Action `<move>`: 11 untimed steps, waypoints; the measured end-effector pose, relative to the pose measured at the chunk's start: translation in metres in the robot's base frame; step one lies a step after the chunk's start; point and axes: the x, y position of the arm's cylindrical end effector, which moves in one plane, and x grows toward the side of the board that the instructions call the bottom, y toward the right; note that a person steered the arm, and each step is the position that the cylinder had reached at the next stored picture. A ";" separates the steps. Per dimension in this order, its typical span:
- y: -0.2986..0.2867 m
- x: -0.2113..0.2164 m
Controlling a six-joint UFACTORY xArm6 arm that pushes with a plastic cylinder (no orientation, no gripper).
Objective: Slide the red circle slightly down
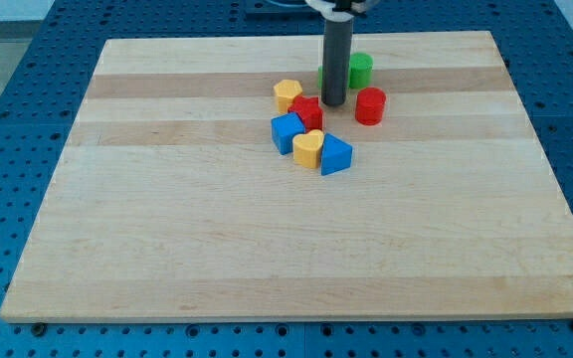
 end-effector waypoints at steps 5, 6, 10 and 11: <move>0.067 -0.015; 0.065 -0.011; 0.073 0.031; 0.098 0.042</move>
